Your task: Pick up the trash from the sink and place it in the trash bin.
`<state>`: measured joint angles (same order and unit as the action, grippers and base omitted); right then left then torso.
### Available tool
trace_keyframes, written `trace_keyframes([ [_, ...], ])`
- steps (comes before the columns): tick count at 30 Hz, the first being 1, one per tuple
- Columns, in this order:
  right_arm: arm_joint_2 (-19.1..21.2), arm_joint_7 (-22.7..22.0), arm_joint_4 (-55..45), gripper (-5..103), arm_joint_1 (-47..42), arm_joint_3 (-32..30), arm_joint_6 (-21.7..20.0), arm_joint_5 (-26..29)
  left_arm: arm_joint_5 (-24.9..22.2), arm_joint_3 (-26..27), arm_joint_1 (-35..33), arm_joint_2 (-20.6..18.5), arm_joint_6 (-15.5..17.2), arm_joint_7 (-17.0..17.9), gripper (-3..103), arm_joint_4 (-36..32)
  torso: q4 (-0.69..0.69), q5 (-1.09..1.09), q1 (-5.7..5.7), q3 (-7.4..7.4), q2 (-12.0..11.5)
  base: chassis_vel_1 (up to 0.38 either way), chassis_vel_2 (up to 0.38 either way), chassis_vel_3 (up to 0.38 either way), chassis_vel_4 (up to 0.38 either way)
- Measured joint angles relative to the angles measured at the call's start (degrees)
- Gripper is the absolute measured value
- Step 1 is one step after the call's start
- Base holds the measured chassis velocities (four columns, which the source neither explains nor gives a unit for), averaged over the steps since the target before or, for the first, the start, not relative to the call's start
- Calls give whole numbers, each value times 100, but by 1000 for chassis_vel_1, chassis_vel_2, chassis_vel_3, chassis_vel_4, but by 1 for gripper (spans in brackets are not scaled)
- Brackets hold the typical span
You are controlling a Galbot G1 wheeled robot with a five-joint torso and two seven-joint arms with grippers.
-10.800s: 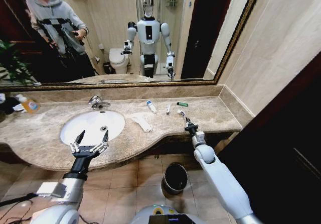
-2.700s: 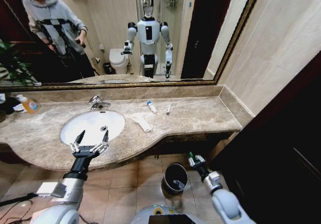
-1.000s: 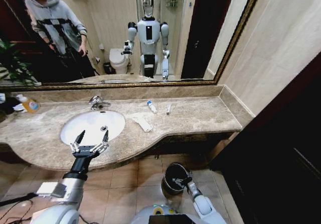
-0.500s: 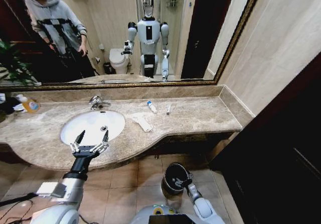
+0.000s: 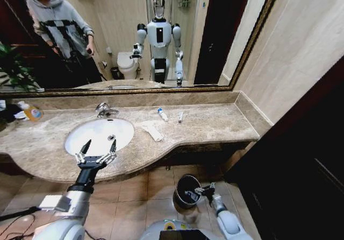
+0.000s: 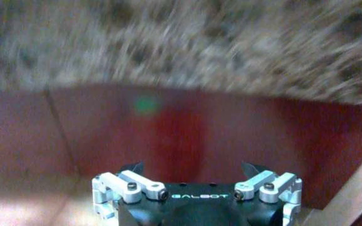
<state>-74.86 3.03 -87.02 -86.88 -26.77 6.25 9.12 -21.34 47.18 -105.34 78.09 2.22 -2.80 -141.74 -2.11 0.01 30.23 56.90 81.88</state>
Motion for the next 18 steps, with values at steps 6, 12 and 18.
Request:
trace_keyframes([
  [6,10,-25,-1664,100,-1071,-601,-139,877,0,0,0,0,0,0,100,0,1,-2,0,0,0,0,0,0,0],
  [12,-88,-93,-2766,100,-1631,-988,-113,1120,0,0,0,0,0,0,100,0,1,-1,-1,0,0,0,0,0,0],
  [18,-115,-180,-3641,100,-1512,-1019,-477,1148,0,0,0,0,0,0,100,0,1,-3,-1,0,0,0,0,0,0],
])
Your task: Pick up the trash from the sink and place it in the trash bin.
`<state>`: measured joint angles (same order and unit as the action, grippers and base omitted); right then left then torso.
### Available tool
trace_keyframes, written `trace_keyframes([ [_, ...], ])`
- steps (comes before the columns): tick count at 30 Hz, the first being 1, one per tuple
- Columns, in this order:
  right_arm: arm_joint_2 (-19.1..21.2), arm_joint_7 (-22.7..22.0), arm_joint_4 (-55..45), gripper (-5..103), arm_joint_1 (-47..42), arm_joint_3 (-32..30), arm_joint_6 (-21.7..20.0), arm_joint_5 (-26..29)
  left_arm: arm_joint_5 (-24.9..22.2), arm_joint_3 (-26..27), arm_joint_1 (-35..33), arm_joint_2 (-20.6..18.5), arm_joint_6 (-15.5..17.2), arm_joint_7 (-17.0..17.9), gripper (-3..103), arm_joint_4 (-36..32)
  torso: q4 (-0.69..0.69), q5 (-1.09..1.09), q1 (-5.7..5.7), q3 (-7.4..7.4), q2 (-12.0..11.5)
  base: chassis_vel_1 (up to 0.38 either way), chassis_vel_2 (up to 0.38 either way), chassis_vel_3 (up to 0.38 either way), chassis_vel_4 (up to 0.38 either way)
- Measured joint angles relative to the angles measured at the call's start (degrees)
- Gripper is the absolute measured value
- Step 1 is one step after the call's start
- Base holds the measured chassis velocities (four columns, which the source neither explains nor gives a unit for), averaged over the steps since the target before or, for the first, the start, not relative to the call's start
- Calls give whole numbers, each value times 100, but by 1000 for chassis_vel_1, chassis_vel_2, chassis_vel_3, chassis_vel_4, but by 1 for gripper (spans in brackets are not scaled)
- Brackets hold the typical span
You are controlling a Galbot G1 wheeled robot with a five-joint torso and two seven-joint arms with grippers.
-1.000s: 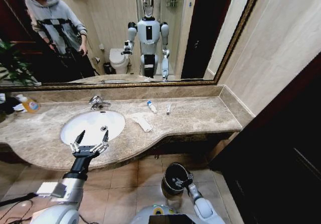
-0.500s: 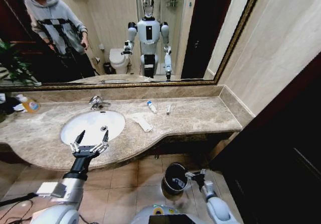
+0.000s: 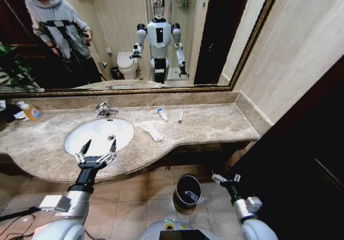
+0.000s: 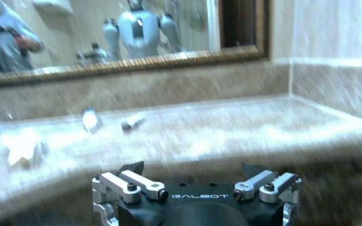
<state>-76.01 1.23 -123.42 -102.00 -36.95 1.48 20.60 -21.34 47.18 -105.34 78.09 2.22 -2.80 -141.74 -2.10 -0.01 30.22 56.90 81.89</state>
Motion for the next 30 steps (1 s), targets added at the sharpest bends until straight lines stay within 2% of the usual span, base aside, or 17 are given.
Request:
trace_keyframes([
  [4,171,-122,-150,100,579,277,-409,-108,0,-1,0,0,0,0,100,0,0,2,0,0,0,0,0,0,0],
  [9,453,-154,6,100,1262,559,-707,-116,0,-1,0,0,0,0,100,0,-1,2,0,1,0,0,0,0,0],
  [12,692,-123,334,100,1791,799,-845,-134,0,-1,0,0,0,0,100,0,-1,3,1,1,0,0,0,0,0],
  [15,1012,-52,1194,100,2747,1280,-866,-170,0,0,0,0,0,0,100,0,-1,3,1,1,-1,0,0,0,0],
  [17,1038,-54,1324,100,2910,1358,-867,-166,0,-1,0,0,0,0,100,0,-1,3,1,1,-1,0,0,0,0],
  [20,1070,-72,2010,100,3814,1832,-867,-164,0,0,0,0,0,0,100,0,-1,1,2,2,-1,0,0,0,0],
  [23,1017,-130,2380,100,4279,2157,-918,-165,0,-1,0,0,0,0,100,0,-2,0,2,2,-1,0,0,0,0],
  [30,822,-203,3004,100,5014,2715,-979,-173,0,0,0,0,0,0,100,0,-1,1,1,1,-1,0,0,0,0],
])
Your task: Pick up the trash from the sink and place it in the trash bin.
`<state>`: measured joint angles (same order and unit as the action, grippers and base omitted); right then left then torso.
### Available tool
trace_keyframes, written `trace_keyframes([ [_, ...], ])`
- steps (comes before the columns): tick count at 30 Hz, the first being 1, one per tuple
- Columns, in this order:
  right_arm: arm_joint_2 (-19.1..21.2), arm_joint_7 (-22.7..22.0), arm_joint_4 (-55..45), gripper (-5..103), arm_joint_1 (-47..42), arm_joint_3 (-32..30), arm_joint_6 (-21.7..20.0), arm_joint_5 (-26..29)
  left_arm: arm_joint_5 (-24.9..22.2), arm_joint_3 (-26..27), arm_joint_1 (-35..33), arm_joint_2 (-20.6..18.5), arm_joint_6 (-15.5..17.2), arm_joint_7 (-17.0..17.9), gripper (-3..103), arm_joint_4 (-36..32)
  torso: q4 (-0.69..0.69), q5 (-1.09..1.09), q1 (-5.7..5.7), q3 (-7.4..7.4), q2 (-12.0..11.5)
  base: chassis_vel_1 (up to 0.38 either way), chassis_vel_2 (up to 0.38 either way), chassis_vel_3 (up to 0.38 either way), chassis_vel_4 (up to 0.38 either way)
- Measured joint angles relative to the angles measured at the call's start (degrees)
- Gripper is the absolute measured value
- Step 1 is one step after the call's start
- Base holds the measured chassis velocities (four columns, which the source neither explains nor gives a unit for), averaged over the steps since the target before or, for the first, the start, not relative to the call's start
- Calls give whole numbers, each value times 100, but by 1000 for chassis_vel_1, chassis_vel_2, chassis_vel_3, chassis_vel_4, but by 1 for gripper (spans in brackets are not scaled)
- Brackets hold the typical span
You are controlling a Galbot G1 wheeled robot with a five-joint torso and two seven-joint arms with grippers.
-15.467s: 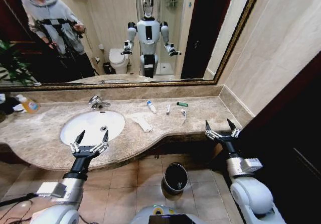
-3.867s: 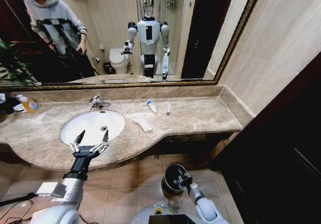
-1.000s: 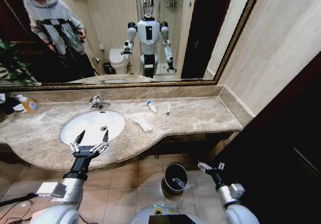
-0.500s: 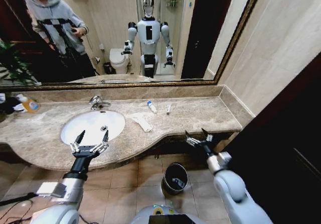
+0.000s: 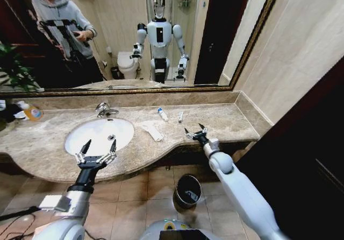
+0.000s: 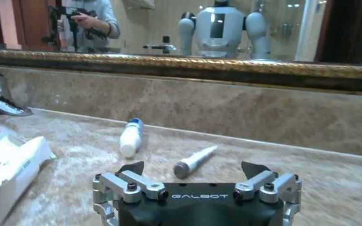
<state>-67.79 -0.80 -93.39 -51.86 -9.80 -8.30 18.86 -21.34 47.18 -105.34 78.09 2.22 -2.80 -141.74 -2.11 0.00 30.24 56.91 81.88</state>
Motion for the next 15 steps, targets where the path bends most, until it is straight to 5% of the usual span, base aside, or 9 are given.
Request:
trace_keyframes([
  [15,-841,-20,1637,100,1347,605,179,-469,0,0,0,0,0,0,100,0,-1,0,0,0,0,0,0,0,0],
])
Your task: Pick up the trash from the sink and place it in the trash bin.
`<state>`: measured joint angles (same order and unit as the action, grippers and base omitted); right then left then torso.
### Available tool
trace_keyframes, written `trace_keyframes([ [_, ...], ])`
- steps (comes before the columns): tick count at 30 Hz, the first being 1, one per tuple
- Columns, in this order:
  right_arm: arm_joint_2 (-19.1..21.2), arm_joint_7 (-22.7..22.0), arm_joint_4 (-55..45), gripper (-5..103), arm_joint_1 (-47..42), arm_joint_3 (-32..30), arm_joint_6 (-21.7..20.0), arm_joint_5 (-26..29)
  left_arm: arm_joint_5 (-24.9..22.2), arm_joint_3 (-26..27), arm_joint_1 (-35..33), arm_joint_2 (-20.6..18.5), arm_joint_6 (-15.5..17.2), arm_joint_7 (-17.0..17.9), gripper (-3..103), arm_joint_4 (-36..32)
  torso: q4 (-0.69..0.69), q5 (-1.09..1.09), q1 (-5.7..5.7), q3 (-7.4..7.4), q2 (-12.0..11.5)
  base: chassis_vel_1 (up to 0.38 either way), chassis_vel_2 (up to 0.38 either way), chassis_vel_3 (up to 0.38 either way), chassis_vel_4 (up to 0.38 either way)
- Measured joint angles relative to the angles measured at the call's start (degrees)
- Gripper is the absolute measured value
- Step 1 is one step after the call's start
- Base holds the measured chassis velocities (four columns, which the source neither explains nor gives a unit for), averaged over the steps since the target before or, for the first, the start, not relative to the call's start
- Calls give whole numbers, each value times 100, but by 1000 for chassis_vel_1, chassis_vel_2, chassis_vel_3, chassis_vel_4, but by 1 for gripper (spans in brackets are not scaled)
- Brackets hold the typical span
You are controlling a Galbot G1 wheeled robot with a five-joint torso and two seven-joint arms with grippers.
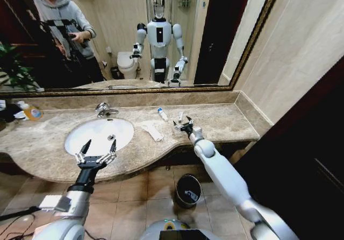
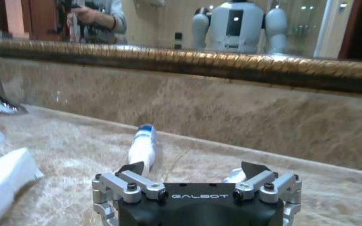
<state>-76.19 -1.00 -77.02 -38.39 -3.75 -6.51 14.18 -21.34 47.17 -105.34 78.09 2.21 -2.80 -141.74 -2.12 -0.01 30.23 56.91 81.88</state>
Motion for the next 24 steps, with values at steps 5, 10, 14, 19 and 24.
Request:
trace_keyframes([
  [5,-213,17,399,100,140,13,142,-222,0,0,0,0,0,0,100,0,1,-1,0,0,0,0,0,0,0],
  [10,-366,32,723,102,248,-40,296,-441,0,0,0,0,0,0,100,0,1,-1,-1,0,0,0,0,0,0],
  [14,-373,33,783,91,261,-78,302,-457,0,0,0,0,0,0,100,0,1,-1,-1,0,0,0,0,0,0],
  [19,-342,48,810,80,252,-149,314,-456,0,0,0,0,0,0,100,0,1,-1,-1,-1,0,0,0,0,0],
  [24,-310,63,870,59,236,-242,332,-456,0,0,0,0,0,0,100,0,2,0,-1,-1,1,0,0,0,0],
])
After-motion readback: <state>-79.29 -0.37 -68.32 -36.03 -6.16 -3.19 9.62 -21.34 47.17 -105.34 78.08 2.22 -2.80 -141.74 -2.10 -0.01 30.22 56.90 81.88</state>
